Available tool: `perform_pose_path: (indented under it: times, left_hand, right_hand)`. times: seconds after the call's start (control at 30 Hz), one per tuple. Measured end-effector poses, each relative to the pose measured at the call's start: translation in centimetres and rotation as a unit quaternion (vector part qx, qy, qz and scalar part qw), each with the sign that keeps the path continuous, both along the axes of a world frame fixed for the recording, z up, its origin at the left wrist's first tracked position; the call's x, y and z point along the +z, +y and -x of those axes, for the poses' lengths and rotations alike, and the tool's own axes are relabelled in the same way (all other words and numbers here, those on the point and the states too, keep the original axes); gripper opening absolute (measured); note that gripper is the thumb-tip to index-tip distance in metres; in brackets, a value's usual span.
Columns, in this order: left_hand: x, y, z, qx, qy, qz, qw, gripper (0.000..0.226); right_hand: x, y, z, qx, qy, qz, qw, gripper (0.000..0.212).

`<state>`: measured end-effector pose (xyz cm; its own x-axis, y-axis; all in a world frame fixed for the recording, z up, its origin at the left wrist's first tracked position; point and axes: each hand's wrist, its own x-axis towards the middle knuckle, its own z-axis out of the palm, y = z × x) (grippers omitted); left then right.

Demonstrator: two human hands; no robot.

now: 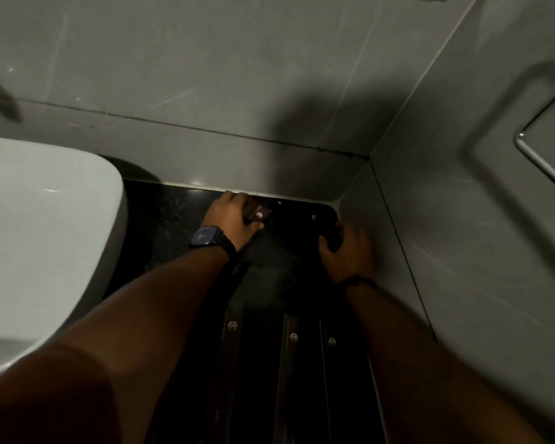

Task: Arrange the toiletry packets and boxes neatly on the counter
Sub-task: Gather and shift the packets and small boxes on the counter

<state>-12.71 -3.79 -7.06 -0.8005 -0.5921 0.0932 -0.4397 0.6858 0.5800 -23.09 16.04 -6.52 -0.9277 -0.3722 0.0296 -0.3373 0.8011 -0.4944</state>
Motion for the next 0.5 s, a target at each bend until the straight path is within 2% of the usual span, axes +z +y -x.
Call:
perform_pose_path:
  times: [0.07, 0.2, 0.33, 0.4, 0.5]
  left_hand:
    - [-0.5, -1.3, 1.2, -0.011, -0.025, 0.011, 1.0, 0.044]
    - [-2.0, -3.4, 3.7, -0.114, -0.119, 0.063, 0.984, 0.062]
    - [-3.1, -4.5, 6.3, -0.219, -0.184, 0.111, 0.952, 0.063]
    - [-3.2, -4.9, 7.0, -0.235, -0.226, 0.113, 0.939, 0.068]
    - [-3.1, -5.6, 7.0, -0.198, -0.236, 0.085, 0.948, 0.061]
  right_hand:
    - [-0.7, -1.1, 1.5, 0.007, -0.033, -0.03, 0.999, 0.047]
    - [-2.9, -3.3, 4.6, 0.025, -0.078, -0.067, 0.994, 0.056]
    - [-4.7, -5.3, 7.1, 0.067, -0.099, -0.099, 0.988, 0.081]
    - [-5.2, -6.1, 7.9, 0.089, -0.105, -0.11, 0.984, 0.077]
    - [-5.9, -7.3, 8.5, 0.107, -0.073, -0.133, 0.983, 0.063]
